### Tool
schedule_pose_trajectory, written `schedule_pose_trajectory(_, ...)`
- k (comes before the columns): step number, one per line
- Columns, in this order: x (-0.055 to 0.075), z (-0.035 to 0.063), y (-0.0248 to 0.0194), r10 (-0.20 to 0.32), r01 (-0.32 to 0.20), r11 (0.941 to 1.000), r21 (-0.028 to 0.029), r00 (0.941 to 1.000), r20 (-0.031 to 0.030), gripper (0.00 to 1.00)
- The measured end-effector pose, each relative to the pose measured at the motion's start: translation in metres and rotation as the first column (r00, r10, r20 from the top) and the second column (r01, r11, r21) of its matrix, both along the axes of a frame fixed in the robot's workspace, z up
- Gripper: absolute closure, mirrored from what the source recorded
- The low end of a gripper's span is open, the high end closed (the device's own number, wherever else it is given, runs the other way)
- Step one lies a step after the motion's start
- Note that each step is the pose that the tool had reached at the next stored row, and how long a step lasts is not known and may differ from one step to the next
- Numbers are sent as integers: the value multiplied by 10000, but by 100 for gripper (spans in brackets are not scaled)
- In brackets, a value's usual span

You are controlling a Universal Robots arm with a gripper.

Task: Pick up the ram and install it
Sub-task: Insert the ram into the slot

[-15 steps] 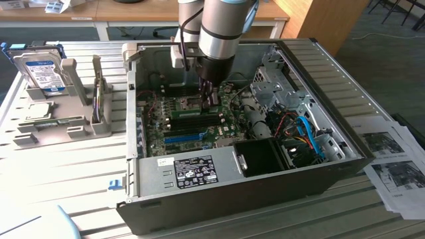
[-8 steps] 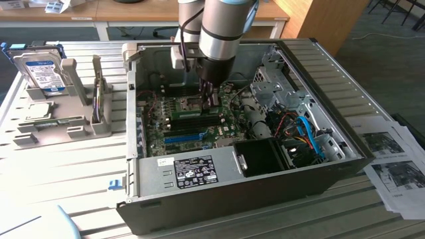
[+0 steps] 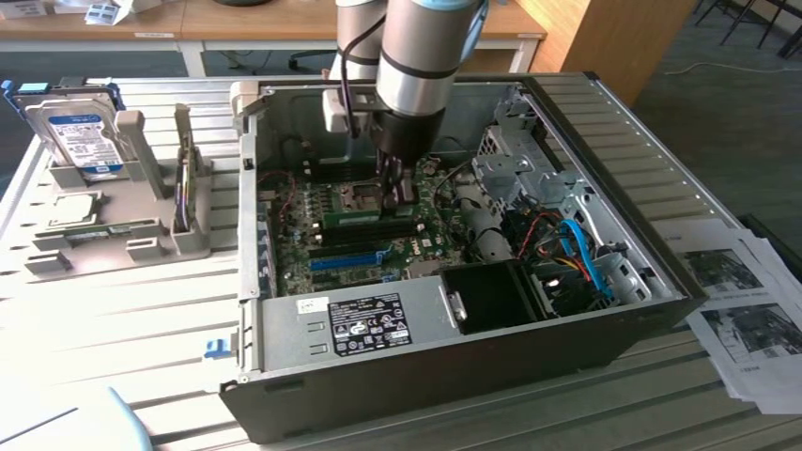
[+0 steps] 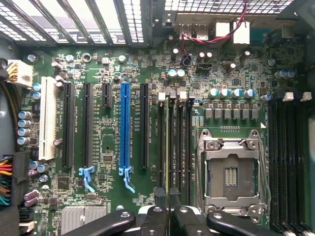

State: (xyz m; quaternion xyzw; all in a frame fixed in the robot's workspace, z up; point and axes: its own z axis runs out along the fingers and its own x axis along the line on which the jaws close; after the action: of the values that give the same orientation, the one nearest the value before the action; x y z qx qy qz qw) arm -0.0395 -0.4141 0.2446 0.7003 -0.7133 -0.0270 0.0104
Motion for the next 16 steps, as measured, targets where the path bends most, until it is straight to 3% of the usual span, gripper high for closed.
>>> schedule_pose_trajectory(6, 0, 0, -23, 0, 0, 10000, 1, 10000, 0, 89)
schedule_pose_trajectory(16, 0, -18, -23, 0, 0, 10000, 1, 10000, 0, 89)
